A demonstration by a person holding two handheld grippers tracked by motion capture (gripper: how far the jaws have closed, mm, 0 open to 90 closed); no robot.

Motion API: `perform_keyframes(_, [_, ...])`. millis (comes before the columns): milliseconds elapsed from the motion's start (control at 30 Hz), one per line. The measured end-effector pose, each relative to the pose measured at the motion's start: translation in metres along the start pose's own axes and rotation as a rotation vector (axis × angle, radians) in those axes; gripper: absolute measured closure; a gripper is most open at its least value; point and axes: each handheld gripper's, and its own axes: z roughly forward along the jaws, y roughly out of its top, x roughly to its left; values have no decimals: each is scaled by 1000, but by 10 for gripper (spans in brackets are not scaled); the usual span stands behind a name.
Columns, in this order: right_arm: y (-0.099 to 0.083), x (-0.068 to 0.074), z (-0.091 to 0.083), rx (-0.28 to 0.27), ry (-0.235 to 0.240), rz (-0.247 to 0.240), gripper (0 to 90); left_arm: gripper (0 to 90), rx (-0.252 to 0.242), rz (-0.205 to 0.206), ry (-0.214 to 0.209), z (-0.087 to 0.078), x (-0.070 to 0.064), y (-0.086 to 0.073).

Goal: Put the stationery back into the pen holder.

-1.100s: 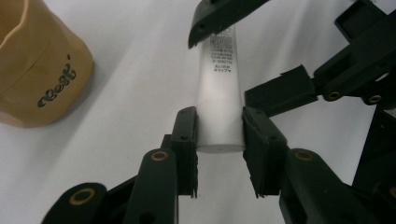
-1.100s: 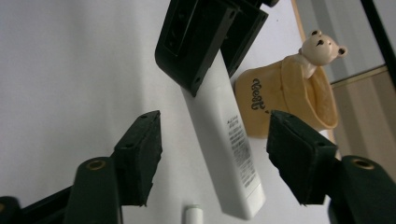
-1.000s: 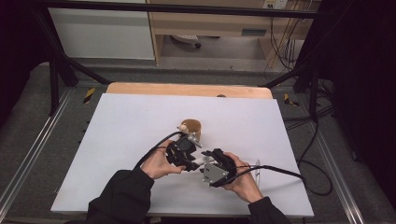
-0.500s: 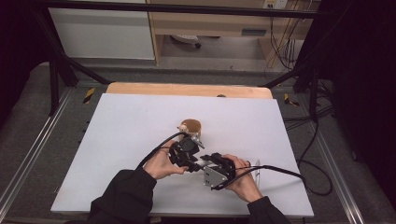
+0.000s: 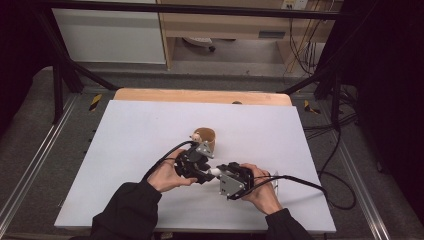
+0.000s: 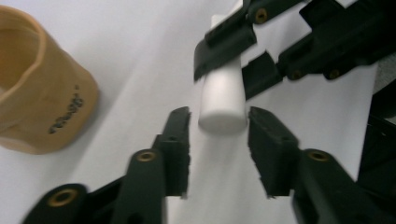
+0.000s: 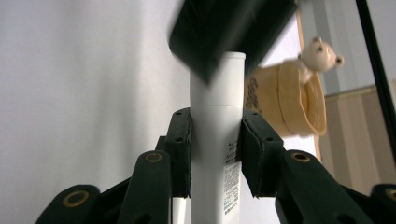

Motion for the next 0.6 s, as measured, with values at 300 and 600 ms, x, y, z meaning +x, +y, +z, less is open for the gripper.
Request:
perform_keyframes(300, [-13, -12, -4, 37, -9, 152, 667, 308, -82, -25, 112, -19, 17, -49])
perform_keyframes(600, [-20, -26, -5, 7, -28, 385, 667, 149, -133, -140, 176, -28, 31, -99])
